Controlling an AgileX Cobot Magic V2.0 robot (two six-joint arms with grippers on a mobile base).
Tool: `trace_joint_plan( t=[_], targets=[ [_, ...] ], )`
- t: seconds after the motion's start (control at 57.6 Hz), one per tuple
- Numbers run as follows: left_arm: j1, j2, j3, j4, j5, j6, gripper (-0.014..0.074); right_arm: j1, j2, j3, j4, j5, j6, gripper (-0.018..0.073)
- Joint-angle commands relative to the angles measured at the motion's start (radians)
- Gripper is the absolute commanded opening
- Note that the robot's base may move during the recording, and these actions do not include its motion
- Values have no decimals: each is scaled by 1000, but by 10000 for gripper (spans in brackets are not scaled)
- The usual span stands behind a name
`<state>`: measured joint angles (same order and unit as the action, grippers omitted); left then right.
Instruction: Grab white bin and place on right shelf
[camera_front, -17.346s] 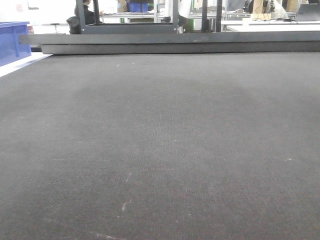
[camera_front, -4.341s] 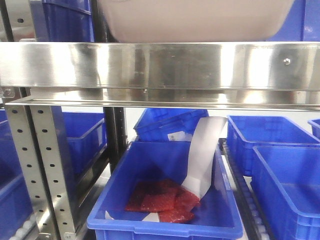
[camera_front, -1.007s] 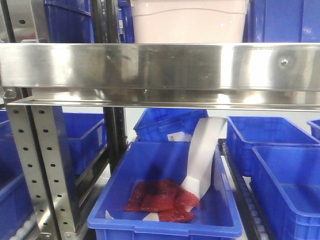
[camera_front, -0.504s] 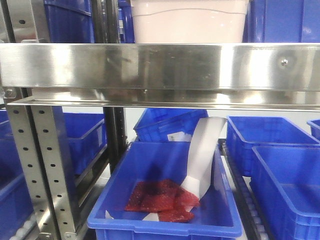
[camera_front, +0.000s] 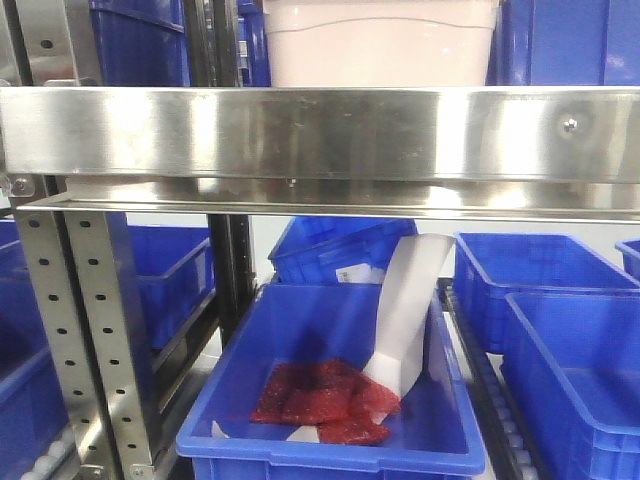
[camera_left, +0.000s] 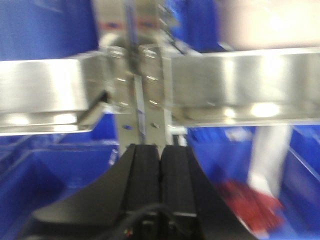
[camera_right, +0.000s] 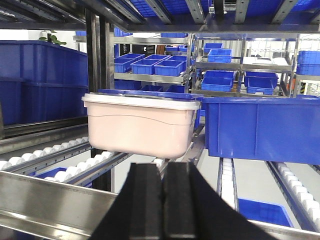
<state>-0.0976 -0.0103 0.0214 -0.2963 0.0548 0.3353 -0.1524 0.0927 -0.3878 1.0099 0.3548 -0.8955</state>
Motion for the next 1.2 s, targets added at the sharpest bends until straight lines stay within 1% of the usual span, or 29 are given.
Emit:
trace_joint_plan(
  t=[0.0,0.035,0.069,0.087,0.122,1.181],
  targets=[
    [2,-9,26,80,-169,-118,-119,-2,14,-25,22,-48,0,69],
    [2,-9,23,157,-145,-186,-119,-2,14,-25,22,-48,0,69],
    [2,-9,23,201,-135,-236,-119,-2,14,-25,22,-48,0,69],
    [2,-9,23,220,-130,-258,-119,-2,14,-25,22,-48,0,69],
    [2,-9,23,223,-122,-272,-119,-2,14,-25,22,-48,0,69],
    [2,-9,23,216,-111,-272,-120,-2,14,-25,22,-48,0,69]
  ],
)
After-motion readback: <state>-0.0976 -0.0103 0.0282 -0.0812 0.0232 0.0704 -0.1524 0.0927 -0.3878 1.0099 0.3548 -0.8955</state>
